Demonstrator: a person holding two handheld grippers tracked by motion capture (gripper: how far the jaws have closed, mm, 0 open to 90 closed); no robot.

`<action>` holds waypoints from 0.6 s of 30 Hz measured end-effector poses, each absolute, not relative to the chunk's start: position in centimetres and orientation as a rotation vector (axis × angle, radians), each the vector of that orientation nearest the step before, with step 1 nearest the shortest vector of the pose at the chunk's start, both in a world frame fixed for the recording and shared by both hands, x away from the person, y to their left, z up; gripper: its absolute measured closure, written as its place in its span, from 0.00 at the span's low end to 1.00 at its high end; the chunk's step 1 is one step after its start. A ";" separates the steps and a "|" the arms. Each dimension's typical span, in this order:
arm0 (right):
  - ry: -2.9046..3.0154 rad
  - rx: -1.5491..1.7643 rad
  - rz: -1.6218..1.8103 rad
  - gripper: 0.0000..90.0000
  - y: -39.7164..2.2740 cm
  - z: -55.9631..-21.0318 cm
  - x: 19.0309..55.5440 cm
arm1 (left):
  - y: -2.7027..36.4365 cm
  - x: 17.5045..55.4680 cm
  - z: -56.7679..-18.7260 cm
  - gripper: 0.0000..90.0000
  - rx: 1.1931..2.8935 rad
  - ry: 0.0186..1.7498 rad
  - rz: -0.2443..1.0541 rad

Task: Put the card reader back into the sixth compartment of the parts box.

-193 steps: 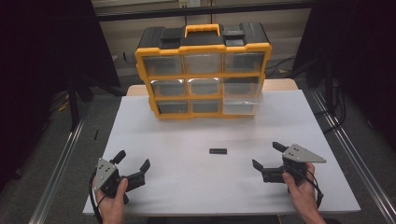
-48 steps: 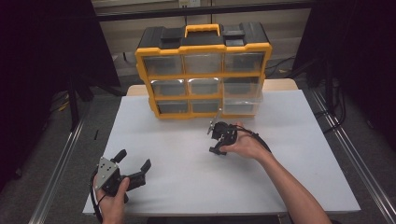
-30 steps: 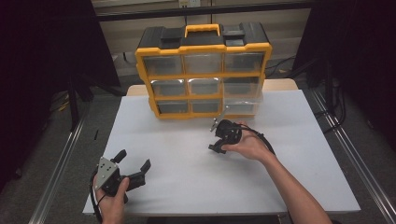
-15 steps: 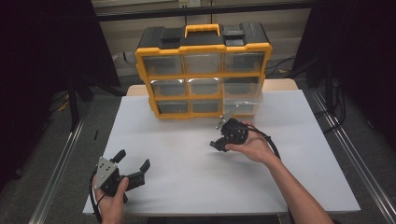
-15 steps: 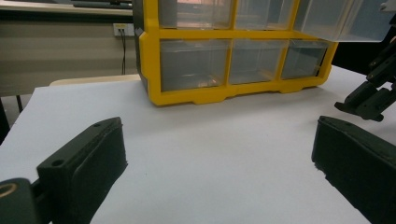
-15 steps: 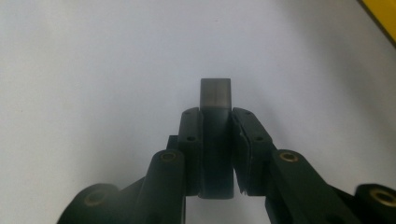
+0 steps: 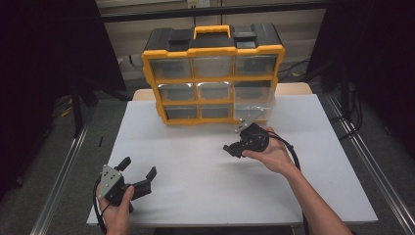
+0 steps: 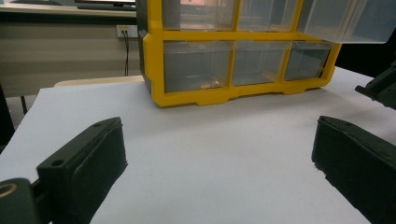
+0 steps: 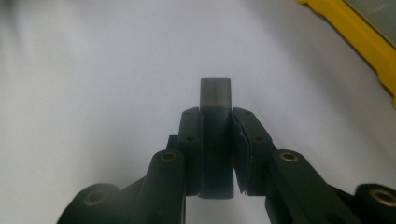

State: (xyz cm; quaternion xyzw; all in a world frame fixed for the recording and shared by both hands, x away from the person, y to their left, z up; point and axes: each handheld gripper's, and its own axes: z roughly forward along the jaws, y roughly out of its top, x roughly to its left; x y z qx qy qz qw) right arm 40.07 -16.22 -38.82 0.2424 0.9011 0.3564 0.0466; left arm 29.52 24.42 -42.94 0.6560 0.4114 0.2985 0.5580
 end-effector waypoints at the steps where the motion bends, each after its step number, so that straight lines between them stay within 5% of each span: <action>1: 2.748 0.738 1.093 0.82 -16.3 -38.7 40.0 | 24.4 29.5 -42.9 0.03 1.552 0.968 0.710; 18: 2.653 0.706 1.227 0.82 -17.2 -36.2 38.9 | 24.4 29.5 -42.9 0.03 1.547 0.968 0.703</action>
